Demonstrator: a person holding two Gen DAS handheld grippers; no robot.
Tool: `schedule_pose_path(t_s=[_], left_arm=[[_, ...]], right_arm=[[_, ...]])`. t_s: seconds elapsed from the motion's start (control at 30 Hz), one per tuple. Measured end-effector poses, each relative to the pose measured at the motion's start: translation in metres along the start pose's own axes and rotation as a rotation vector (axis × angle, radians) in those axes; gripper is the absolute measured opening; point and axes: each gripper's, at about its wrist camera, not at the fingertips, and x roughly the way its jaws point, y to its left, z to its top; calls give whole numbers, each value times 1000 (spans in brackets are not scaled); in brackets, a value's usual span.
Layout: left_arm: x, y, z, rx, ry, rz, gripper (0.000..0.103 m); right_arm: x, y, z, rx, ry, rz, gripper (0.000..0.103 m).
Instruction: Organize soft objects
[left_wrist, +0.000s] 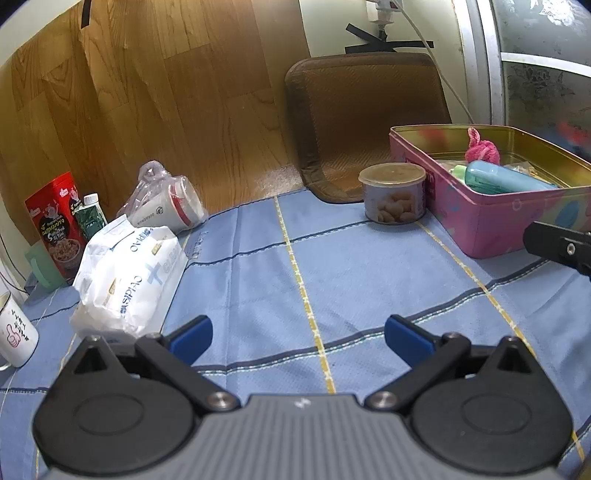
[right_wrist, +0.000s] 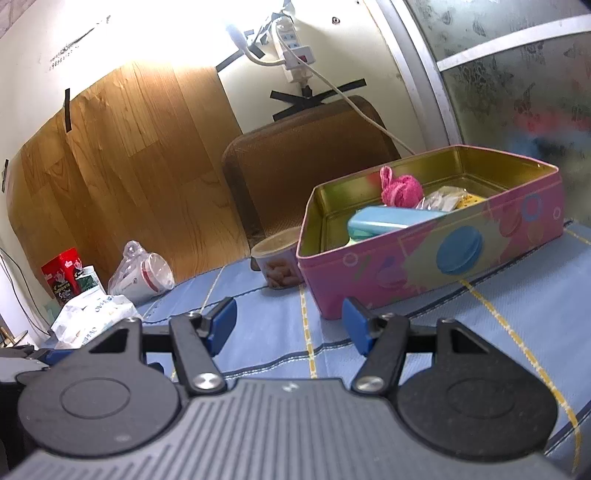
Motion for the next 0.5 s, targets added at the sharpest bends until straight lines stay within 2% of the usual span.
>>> schedule_pose_path(t_s=[0.5], left_arm=[[-2, -2, 1, 16, -10, -1, 103]], right_arm=[[0, -4, 0, 12, -5, -5, 66]])
